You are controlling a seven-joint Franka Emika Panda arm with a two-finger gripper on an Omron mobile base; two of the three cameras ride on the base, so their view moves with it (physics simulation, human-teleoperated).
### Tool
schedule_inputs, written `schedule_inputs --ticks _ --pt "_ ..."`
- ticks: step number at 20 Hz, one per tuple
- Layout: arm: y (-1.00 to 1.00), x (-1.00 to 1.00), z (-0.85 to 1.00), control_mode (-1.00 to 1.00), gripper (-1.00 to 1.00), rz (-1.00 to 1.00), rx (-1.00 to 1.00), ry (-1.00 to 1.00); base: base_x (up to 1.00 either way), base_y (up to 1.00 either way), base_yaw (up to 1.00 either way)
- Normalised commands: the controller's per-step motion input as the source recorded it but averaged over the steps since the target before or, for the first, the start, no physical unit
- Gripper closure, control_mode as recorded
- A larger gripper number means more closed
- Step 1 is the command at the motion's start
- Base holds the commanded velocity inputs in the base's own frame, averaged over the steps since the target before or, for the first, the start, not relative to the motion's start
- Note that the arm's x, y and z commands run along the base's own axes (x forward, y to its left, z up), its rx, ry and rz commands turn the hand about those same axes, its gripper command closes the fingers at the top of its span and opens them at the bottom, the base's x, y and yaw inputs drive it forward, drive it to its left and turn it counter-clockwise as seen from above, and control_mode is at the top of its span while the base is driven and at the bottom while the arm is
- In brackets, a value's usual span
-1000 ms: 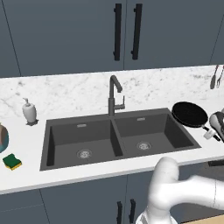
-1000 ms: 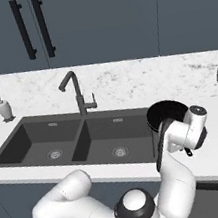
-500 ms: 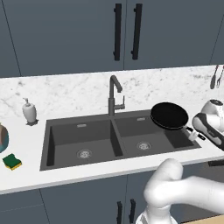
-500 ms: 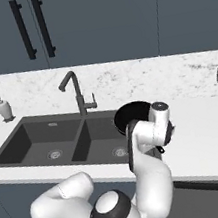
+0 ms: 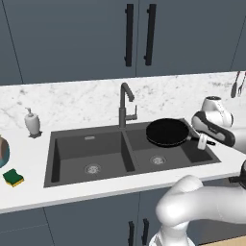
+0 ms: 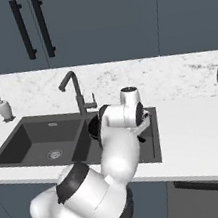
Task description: Pick the pan and sponge and place them into the sink. Then turn on the water.
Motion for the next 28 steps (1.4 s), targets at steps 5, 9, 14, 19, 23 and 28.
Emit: schedule_inputs --ticks 5,9,14,19,23,28 --pt "0.45 0.02 0.20 -1.00 1.00 0.12 -0.03 0.18 0.00 0.00 0.00" --pt "0.51 0.14 0.00 -1.00 1.00 0.05 0.00 0.10 0.00 0.00 0.00" --pt "0.15 0.03 -0.15 -1.00 1.00 0.00 0.03 0.00 0.00 0.00 0.00" --pt "-0.01 0.00 -0.21 -1.00 1.00 -0.03 0.06 -0.08 0.00 0.00 0.00" --pt "-0.25 0.00 -0.26 -1.00 1.00 -0.03 0.02 -0.10 0.00 0.00 0.00" --pt "-0.38 0.00 -0.22 -1.00 1.00 -0.09 0.00 -0.11 0.00 0.00 0.00"
